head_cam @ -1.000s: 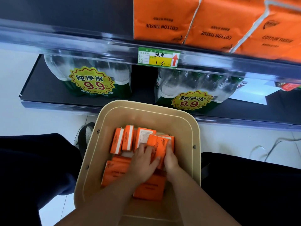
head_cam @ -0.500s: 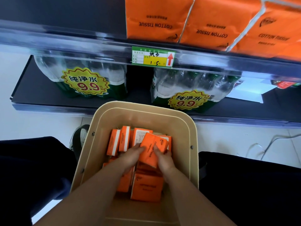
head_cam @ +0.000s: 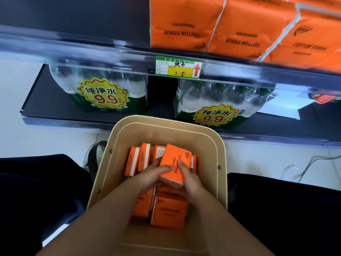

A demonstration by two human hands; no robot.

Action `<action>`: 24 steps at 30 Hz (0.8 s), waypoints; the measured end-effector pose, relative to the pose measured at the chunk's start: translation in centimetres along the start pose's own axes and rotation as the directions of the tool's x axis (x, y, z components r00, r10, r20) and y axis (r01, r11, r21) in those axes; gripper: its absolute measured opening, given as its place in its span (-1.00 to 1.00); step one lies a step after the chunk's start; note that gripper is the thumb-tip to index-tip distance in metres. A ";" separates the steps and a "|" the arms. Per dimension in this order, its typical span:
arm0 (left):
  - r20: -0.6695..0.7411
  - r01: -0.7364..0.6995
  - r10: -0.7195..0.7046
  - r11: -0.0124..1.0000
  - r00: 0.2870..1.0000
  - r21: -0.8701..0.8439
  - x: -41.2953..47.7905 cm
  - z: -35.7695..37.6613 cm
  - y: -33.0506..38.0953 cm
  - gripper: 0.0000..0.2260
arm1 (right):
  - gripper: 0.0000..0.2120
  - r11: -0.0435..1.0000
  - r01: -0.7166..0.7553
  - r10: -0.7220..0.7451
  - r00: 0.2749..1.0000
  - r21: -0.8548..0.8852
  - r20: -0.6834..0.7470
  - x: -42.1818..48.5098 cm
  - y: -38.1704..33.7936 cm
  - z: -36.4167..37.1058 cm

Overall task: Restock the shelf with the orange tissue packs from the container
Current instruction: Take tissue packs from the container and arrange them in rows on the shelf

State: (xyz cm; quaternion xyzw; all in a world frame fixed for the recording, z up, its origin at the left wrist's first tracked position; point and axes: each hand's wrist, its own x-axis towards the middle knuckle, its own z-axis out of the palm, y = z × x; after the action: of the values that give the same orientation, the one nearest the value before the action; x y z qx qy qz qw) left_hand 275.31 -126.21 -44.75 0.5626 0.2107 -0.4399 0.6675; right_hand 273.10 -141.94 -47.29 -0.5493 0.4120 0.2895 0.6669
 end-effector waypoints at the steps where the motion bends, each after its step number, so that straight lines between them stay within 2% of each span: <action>1: -0.005 -0.015 0.015 1.000 1.000 0.017 -0.2 -0.1 0.1 -0.37 | -0.35 1.000 0.017 -0.017 1.000 -0.002 0.009 -0.2 -0.2 0.0; 4: -0.050 -0.086 0.089 0.995 0.995 0.054 -0.9 -0.3 0.7 -0.40 | -0.25 0.999 0.053 -0.053 0.998 -0.004 0.021 -0.9 -0.8 0.4; 6: -0.060 -0.123 0.129 0.988 0.990 0.091 -1.7 -0.2 1.5 -0.48 | -0.33 0.988 0.153 -0.152 0.988 0.014 -0.040 -1.5 -1.8 0.6; 8: -0.031 -0.150 0.157 0.976 0.987 0.157 -2.3 -0.5 2.5 -0.48 | -0.25 0.976 0.218 -0.218 0.973 -0.010 -0.069 -2.2 -3.0 0.5; 12: 0.044 -0.250 0.252 0.891 0.967 0.380 -3.9 -2.0 6.0 -0.23 | -0.18 0.915 0.356 -0.338 0.933 -0.191 0.119 -4.8 -6.4 0.0; 15: 0.114 -0.295 0.276 0.814 0.955 0.500 -6.1 -2.7 9.4 -0.28 | -0.06 0.871 0.417 -0.334 0.890 -0.258 0.312 -7.1 -8.5 0.1; 17: 0.138 -0.308 0.279 0.773 0.950 0.555 -7.4 -2.7 11.4 -0.33 | -0.12 0.852 0.434 -0.308 0.867 -0.291 0.391 -8.2 -9.5 0.3; 19: 0.170 -0.334 0.292 0.732 0.941 0.594 -9.3 -2.7 12.7 -0.35 | -0.19 0.847 0.455 -0.318 0.848 -0.273 0.424 -10.0 -10.2 0.8; 21: 0.183 -0.371 0.329 0.709 0.926 0.599 -11.3 -2.5 13.9 -0.33 | -0.15 0.860 0.468 -0.352 0.833 -0.204 0.428 -11.4 -10.8 1.1; 24: 0.158 -0.432 0.409 0.765 0.899 0.478 -14.1 -2.4 15.2 -0.20 | -0.16 0.881 0.467 -0.397 0.819 -0.079 0.415 -13.0 -11.8 1.2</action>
State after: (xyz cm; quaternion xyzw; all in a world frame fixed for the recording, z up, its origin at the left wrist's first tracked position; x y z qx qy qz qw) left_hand 280.96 -119.33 -25.87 0.7393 -0.0572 -0.3310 0.5836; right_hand 276.87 -142.63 -30.15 -0.6174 0.1090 0.2683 0.7314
